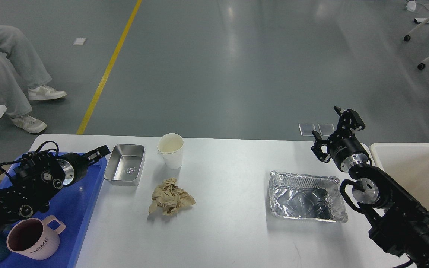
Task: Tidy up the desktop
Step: 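Move the left gripper toward the small steel box, then grasp the steel box with the left gripper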
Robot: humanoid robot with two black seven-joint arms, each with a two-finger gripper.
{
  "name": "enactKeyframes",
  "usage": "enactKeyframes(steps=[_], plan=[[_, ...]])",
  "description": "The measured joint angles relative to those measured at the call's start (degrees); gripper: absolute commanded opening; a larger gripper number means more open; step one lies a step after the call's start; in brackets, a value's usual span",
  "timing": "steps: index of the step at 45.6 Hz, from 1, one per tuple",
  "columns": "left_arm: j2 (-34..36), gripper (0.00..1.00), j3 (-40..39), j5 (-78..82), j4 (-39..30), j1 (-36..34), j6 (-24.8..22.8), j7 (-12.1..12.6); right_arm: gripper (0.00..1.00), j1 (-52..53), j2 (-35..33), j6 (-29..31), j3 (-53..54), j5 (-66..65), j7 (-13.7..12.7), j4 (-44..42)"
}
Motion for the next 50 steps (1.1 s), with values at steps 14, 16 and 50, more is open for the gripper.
enactKeyframes(steps=[14,16,50], plan=[[-3.1,0.63,1.3,-0.1,3.1,-0.1,2.0,-2.1,1.0,-0.1,-0.1,0.0,0.0,0.0,0.0,0.0],[-3.2,0.6,1.3,0.0,3.2,-0.1,2.0,-2.1,1.0,-0.1,-0.2,0.0,0.0,0.0,0.0,0.0],[-3.2,0.3,5.9,-0.2,6.0,-0.3,1.3,-3.5,1.0,-0.1,-0.3,0.0,0.0,0.0,0.0,-0.1]])
